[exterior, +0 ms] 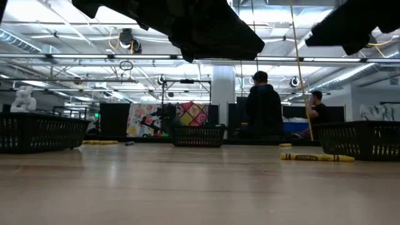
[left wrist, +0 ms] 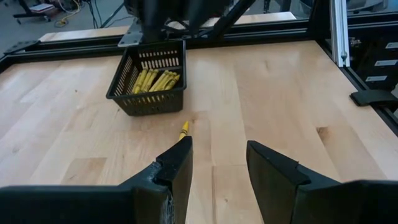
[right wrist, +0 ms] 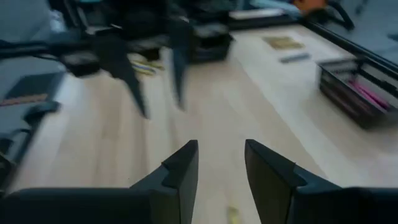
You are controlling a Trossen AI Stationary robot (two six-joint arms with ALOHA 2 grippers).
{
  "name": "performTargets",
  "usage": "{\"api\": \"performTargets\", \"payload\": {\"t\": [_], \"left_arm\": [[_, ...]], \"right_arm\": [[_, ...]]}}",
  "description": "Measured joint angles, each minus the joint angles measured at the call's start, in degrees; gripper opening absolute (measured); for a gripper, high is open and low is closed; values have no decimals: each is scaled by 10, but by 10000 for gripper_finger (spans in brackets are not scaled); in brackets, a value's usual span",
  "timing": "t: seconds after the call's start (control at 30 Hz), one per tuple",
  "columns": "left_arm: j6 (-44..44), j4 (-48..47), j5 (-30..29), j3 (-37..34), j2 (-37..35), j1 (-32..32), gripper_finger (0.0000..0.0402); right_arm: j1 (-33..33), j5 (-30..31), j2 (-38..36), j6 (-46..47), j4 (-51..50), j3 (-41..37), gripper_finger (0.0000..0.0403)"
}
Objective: Sort crayons
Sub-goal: Put the yellow crayon into the bottom right black bin
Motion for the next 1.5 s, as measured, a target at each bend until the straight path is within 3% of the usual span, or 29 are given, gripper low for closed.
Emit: {"api": "performTargets", "payload": {"t": [0.2, 0.3, 0.5, 0.9, 1.07, 1.23, 1.37, 1.5], "left_arm": [[-32, -15, 0, 0, 0, -3, 153], [-114, -116, 15, 0, -11, -17, 153], [-402, -408, 58, -1, -38, -87, 153], [-918, -555, 140, 0, -49, -328, 153], [-1079, -688, 157, 0, -70, -395, 153], [-1138, -799, 111, 0, -84, -417, 153], [-1119, -805, 51, -4, -83, -408, 147], [-1109, -787, 52, -24, -83, -388, 123]], "right_arm": [[7, -23, 94, -74, 157, 0, 116], [7, -66, 128, -86, 196, 0, 116], [7, -91, 163, -87, 231, 0, 116], [7, -91, 171, -146, 284, 0, 116], [6, -91, 171, -164, 291, 0, 116], [5, -91, 171, -166, 291, 0, 116], [5, -91, 171, -166, 292, 0, 116], [5, -91, 171, -164, 296, 0, 116]]}}
